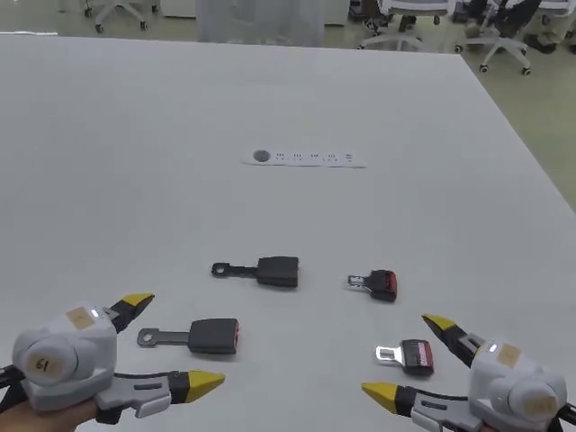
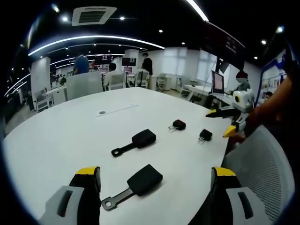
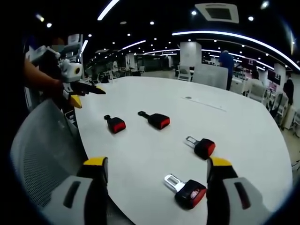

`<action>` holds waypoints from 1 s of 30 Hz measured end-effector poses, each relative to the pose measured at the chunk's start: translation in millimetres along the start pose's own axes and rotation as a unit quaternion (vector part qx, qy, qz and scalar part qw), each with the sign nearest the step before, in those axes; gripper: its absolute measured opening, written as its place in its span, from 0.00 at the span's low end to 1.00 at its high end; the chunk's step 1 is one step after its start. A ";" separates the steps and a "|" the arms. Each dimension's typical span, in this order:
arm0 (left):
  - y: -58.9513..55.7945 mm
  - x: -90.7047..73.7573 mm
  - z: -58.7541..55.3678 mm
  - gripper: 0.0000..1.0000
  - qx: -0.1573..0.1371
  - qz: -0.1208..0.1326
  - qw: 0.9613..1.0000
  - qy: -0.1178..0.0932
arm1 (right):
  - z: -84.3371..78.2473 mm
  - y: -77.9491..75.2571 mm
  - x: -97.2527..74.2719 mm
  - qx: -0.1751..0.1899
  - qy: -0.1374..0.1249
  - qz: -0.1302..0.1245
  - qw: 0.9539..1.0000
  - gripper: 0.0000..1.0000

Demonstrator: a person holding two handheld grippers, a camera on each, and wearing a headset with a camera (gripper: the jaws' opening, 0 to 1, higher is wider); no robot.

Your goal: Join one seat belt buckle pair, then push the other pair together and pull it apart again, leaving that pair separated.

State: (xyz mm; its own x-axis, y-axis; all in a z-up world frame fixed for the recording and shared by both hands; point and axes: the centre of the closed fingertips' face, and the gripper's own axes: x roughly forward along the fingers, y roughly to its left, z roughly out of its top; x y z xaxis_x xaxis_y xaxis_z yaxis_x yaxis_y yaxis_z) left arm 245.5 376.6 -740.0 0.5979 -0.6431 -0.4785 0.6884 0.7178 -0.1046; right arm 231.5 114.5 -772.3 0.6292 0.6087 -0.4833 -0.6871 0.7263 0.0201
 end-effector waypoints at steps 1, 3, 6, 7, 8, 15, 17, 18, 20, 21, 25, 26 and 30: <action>0.6 -0.2 0.8 1.00 0.000 0.001 1.000 -0.002 | 0.1 0.1 0.2 0.002 0.000 0.000 1.000 0.88; 1.4 -0.2 1.3 1.00 0.000 0.002 1.000 -0.002 | 0.5 -0.9 0.3 0.005 -0.001 -0.001 1.000 0.88; 1.6 0.3 1.3 1.00 0.002 0.001 1.000 0.000 | 0.4 -2.0 0.1 0.004 0.000 -0.001 1.000 0.87; 1.7 0.4 1.2 1.00 0.003 0.000 1.000 0.000 | 0.5 -2.0 0.1 0.004 0.000 -0.001 1.000 0.87; 1.6 0.6 1.5 1.00 0.002 0.000 1.000 0.001 | 0.1 -2.4 0.0 0.004 0.000 0.000 1.000 0.87; 2.8 1.5 -1.4 0.99 0.014 -0.003 1.000 0.008 | -8.9 -6.8 -2.6 -0.006 0.017 0.008 1.000 0.84; 2.9 2.3 -1.8 0.97 0.035 -0.002 0.999 0.012 | -11.4 -8.9 -3.5 -0.011 0.025 0.011 1.000 0.84; 2.1 3.6 -2.4 0.96 0.035 -0.005 0.999 0.015 | -11.9 -10.1 -3.8 -0.010 0.027 0.012 1.000 0.84; 1.6 5.7 -1.4 0.96 0.032 -0.010 0.999 0.014 | -13.7 -13.8 -4.4 -0.016 0.033 0.012 0.999 0.83; 1.8 7.4 -0.6 0.96 0.034 -0.011 0.999 0.014 | -15.5 -15.5 -4.6 -0.019 0.039 0.014 0.999 0.82; 3.4 11.8 -1.0 0.95 0.058 -0.013 0.998 0.026 | -18.7 -19.5 -5.1 -0.036 0.052 0.022 0.998 0.81; 3.3 12.8 -0.3 0.93 0.062 -0.014 0.998 0.026 | -19.0 -20.2 -5.0 -0.037 0.054 0.025 0.998 0.81; 3.8 18.1 0.9 0.92 0.064 -0.024 0.997 0.032 | -23.7 -23.8 -4.5 -0.050 0.069 0.039 0.996 0.78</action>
State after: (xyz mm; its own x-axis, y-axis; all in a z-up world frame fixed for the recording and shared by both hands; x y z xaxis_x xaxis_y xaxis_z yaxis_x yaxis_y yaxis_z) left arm 259.3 367.5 -748.2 0.5390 -0.6545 -0.5302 0.7645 0.6444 -0.0183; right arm 236.3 86.9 -791.3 0.5211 0.6081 -0.5990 -0.7695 0.6383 -0.0213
